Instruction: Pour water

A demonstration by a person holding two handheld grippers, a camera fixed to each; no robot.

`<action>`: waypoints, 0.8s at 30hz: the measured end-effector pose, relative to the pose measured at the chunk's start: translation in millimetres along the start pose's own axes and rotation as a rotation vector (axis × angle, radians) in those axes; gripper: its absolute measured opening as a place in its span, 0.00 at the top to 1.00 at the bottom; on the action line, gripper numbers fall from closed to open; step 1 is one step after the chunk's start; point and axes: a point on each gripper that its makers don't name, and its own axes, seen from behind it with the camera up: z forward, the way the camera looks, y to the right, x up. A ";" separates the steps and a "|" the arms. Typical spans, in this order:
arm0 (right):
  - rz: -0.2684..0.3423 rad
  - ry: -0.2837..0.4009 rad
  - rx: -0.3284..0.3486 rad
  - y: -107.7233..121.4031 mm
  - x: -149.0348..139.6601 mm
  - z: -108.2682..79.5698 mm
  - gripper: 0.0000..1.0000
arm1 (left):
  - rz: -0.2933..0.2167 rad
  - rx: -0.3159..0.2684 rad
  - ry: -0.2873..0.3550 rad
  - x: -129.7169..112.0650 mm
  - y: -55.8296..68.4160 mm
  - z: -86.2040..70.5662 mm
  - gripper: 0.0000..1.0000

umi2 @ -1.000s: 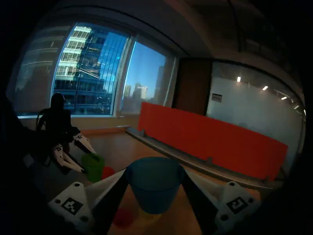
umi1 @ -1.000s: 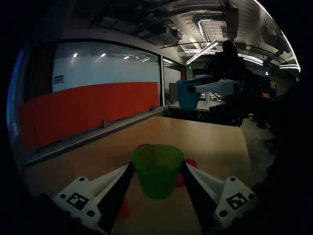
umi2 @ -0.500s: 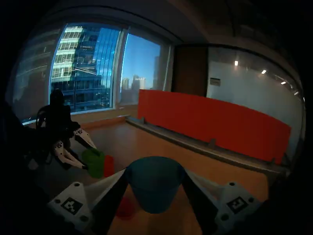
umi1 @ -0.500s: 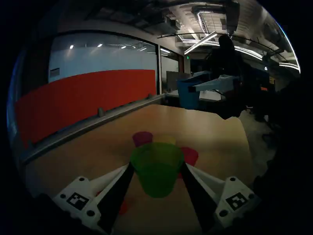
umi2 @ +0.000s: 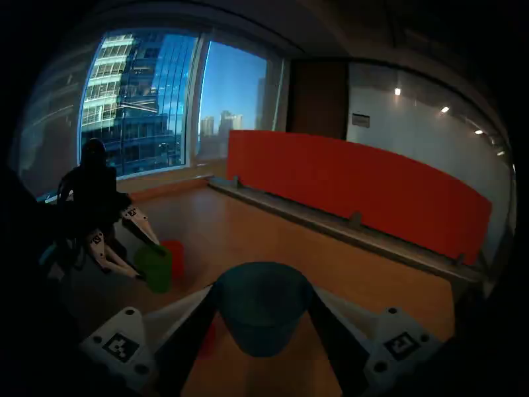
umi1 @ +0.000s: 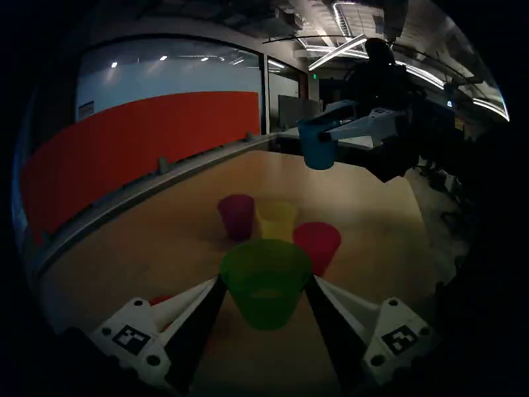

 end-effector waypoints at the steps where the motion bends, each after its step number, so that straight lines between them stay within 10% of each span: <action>1: 0.000 -0.009 -0.001 0.7 -3.0 0.6 0.07 | 0.003 -0.003 -0.008 -2.0 1.0 1.4 0.15; 24: 0.017 -0.118 0.007 9.4 -51.3 15.8 0.07 | 0.043 -0.025 -0.139 -45.9 2.6 31.5 0.15</action>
